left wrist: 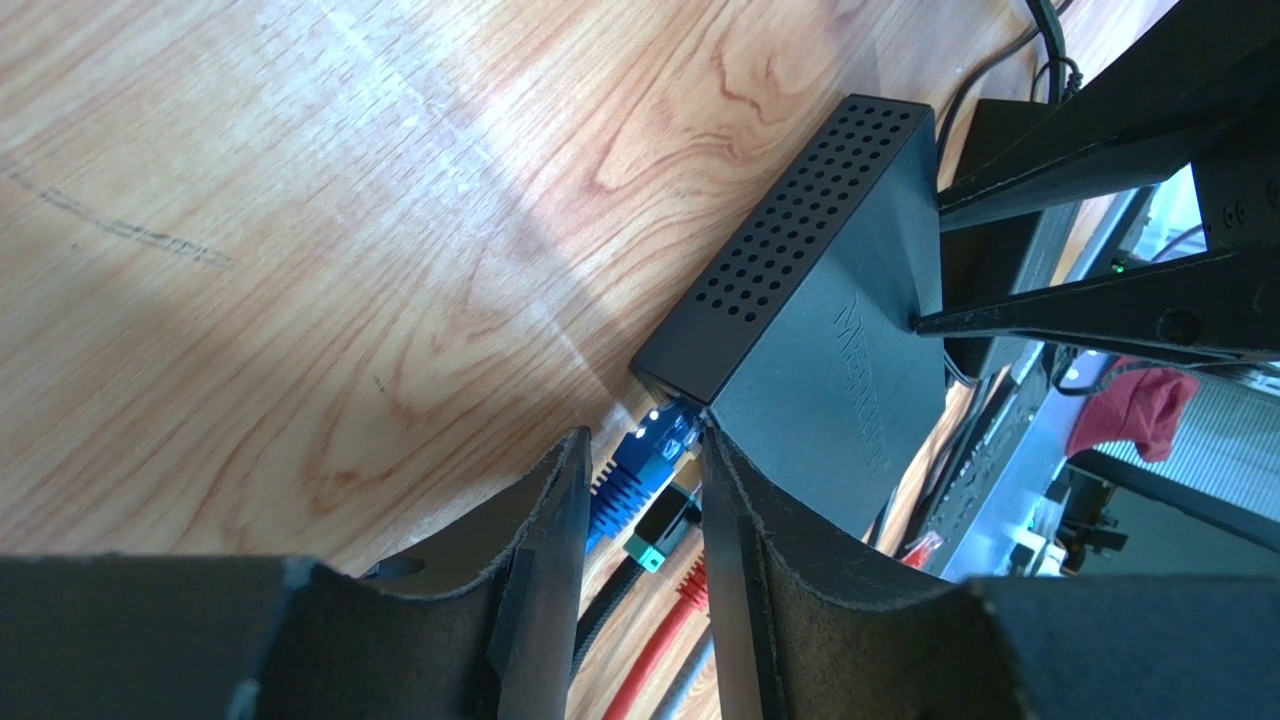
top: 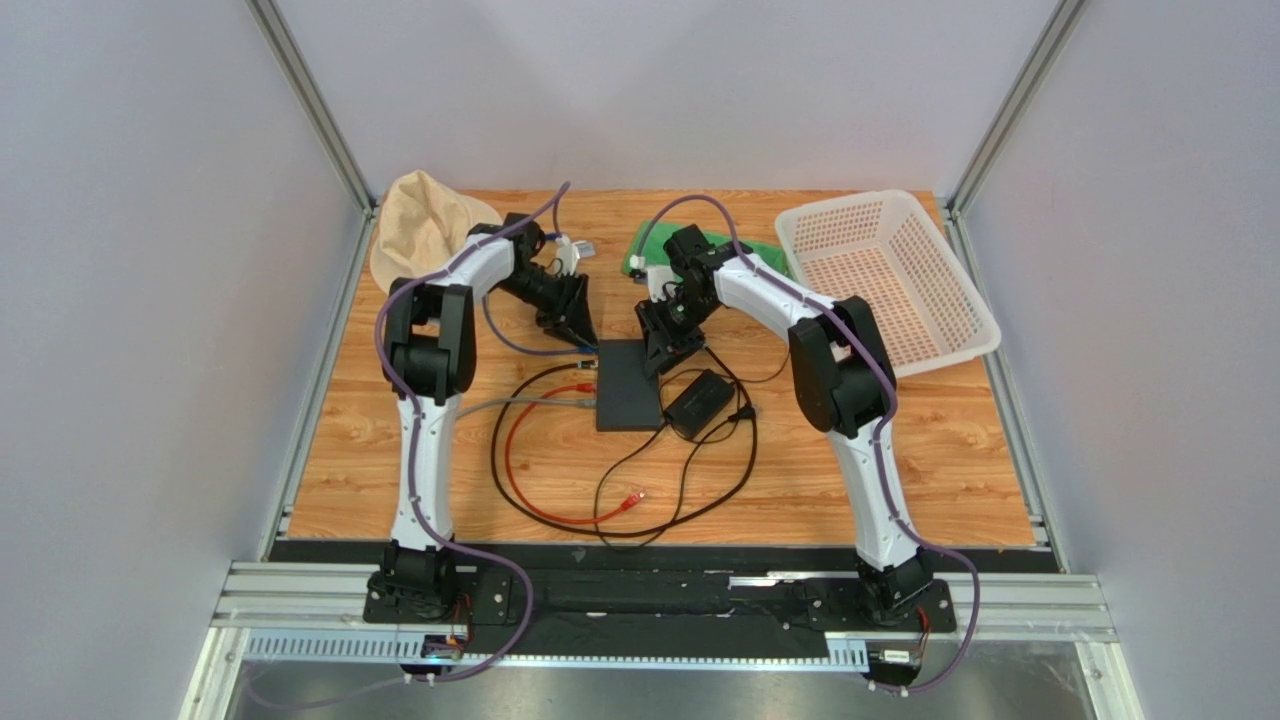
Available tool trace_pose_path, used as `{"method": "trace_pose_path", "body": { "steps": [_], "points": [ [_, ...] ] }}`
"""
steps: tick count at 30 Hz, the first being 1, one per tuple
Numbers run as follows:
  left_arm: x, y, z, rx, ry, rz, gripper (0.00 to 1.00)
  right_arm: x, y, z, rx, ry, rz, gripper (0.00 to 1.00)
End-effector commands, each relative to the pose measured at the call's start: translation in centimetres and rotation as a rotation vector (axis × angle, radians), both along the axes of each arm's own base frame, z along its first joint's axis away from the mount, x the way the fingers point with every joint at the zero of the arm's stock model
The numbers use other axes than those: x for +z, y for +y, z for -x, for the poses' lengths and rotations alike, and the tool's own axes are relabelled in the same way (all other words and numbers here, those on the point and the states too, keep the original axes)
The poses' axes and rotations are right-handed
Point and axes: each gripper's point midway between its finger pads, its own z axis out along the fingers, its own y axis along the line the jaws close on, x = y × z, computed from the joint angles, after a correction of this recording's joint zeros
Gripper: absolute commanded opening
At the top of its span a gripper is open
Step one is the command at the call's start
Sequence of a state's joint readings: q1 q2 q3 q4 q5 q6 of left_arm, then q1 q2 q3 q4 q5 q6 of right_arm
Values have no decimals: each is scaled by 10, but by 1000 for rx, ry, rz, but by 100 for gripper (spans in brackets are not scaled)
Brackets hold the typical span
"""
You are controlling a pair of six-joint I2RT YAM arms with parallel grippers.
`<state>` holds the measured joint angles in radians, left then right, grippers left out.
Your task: Pull the plug from the switch port
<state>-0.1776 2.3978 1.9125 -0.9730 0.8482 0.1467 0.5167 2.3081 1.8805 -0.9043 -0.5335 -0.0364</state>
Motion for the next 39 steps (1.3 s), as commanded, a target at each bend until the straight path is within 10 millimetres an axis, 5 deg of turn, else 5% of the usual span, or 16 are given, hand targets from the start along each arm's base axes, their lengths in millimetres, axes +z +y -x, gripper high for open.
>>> {"method": "trace_pose_path", "body": {
  "steps": [1,18,29,35,39],
  "points": [
    [-1,-15,8,-56,6,19,43,-61,-17,6,60,-19,172,36],
    [-6,-21,31,-111,80,66,38,-62,-16,7,66,-25,177,36],
    [-8,-36,32,-98,83,36,0,-60,-15,7,77,-39,181,36],
    [-8,-38,32,-101,82,22,1,-59,-18,8,79,-44,185,36],
    [-7,-28,26,-79,48,-37,32,-58,-18,8,80,-45,186,36]
  ]
}}
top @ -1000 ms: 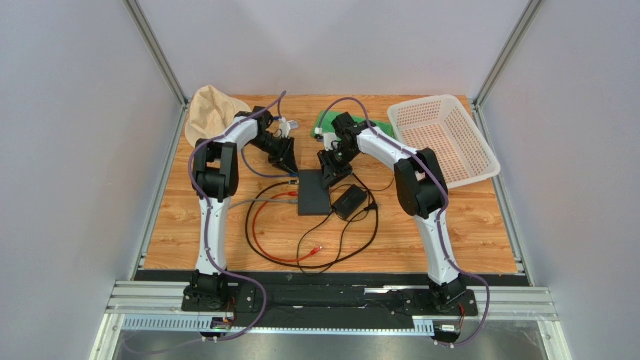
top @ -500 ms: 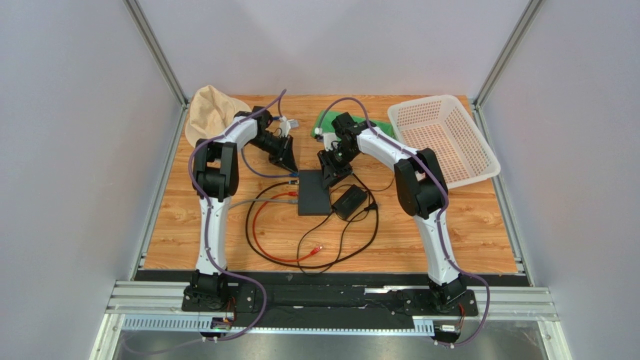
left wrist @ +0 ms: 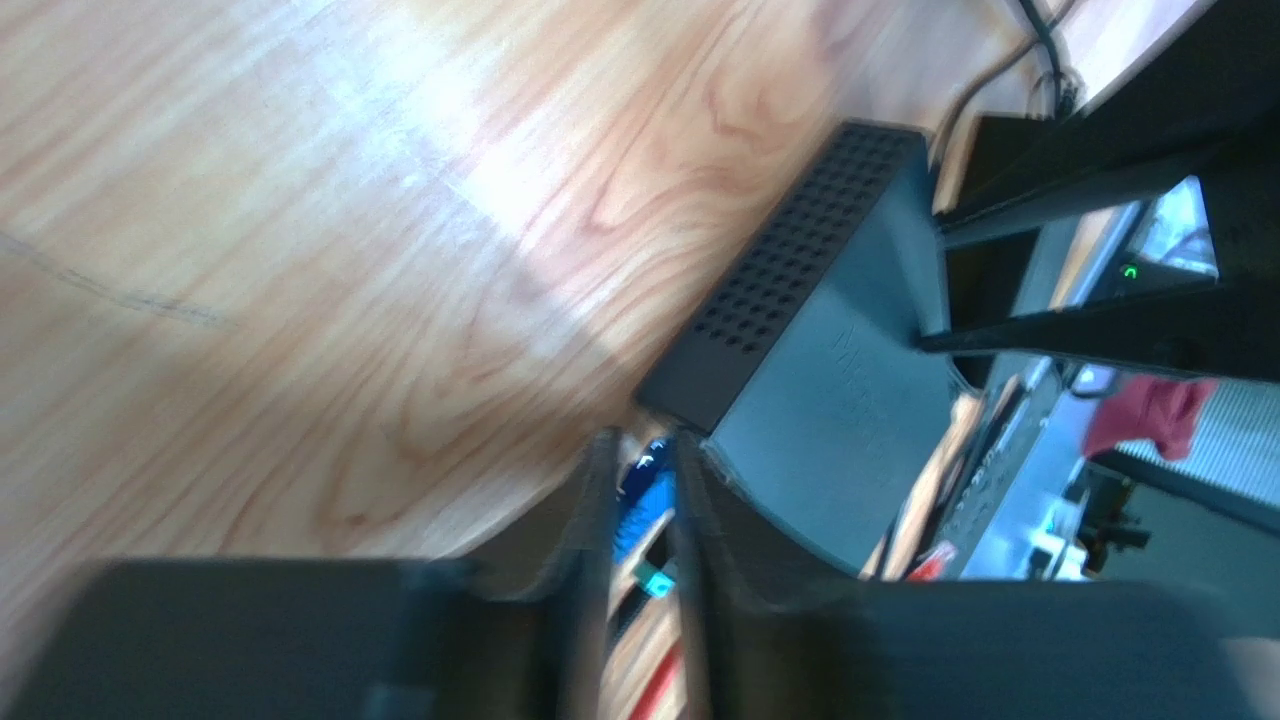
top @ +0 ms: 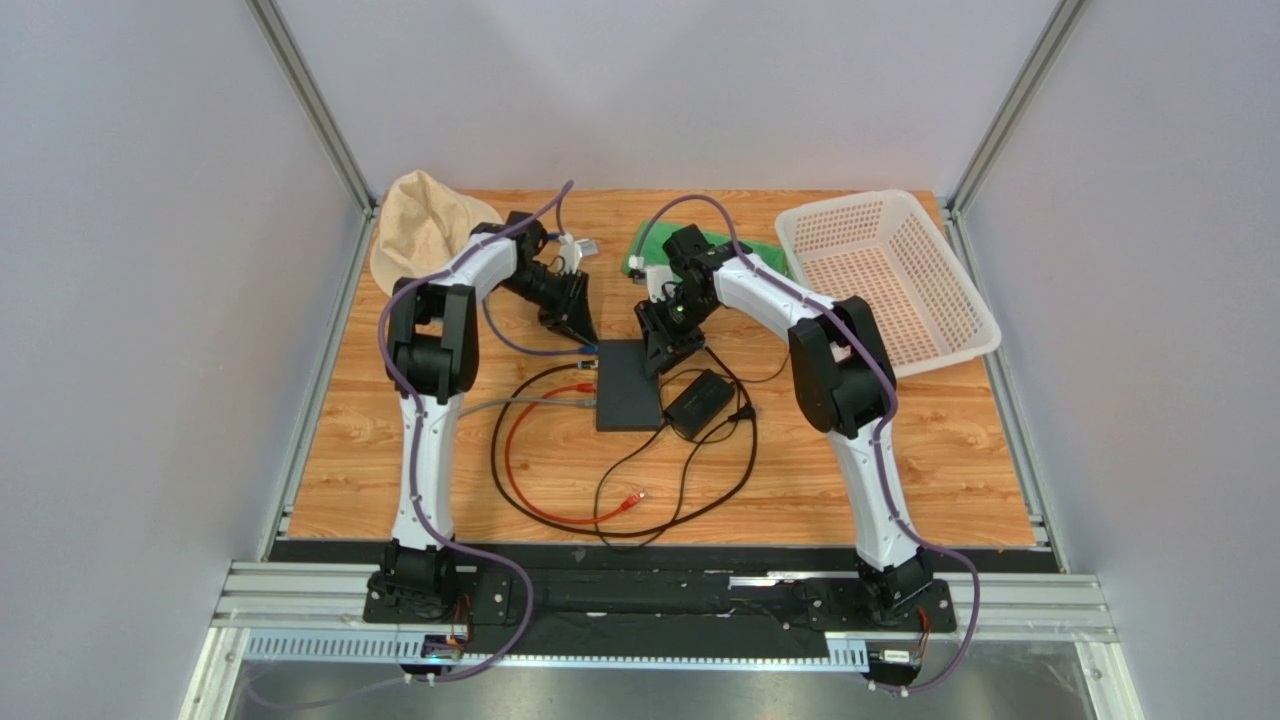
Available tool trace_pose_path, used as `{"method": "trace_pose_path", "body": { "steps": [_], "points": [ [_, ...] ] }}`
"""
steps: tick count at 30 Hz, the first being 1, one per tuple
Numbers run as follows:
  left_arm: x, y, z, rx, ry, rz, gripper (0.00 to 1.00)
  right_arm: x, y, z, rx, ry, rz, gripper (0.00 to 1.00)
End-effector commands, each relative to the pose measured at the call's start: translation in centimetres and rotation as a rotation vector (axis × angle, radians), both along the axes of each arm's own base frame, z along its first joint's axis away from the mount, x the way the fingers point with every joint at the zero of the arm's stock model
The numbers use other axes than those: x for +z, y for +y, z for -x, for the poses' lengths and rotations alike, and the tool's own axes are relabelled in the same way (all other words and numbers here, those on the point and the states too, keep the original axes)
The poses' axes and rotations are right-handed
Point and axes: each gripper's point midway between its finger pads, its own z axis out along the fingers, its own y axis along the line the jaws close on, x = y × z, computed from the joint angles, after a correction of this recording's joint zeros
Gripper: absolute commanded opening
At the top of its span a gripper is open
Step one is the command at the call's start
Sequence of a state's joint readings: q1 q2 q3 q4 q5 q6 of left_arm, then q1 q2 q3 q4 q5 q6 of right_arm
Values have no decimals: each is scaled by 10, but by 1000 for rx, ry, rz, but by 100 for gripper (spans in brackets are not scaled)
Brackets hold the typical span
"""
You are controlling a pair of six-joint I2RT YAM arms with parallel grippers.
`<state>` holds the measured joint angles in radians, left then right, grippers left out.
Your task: Pull the plug from the switch port
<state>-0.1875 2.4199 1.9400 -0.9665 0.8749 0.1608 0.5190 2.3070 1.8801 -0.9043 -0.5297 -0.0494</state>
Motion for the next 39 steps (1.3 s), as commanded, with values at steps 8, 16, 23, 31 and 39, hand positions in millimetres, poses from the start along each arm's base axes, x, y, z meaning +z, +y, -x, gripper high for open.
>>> {"method": "trace_pose_path", "body": {
  "steps": [8,16,23,31,39],
  "points": [
    [-7,-19,38,-65,114,3,44,-59,-17,10,73,-36,186,36],
    [-6,-26,43,-99,131,44,40,-59,-19,10,74,-38,189,37],
    [-5,-27,54,-166,146,43,35,-60,-19,10,74,-36,191,37],
    [-7,-29,56,-158,143,4,35,-60,-19,10,76,-36,190,37],
    [-8,-40,65,-143,191,42,15,-59,-19,10,79,-40,191,36]
  ]
}}
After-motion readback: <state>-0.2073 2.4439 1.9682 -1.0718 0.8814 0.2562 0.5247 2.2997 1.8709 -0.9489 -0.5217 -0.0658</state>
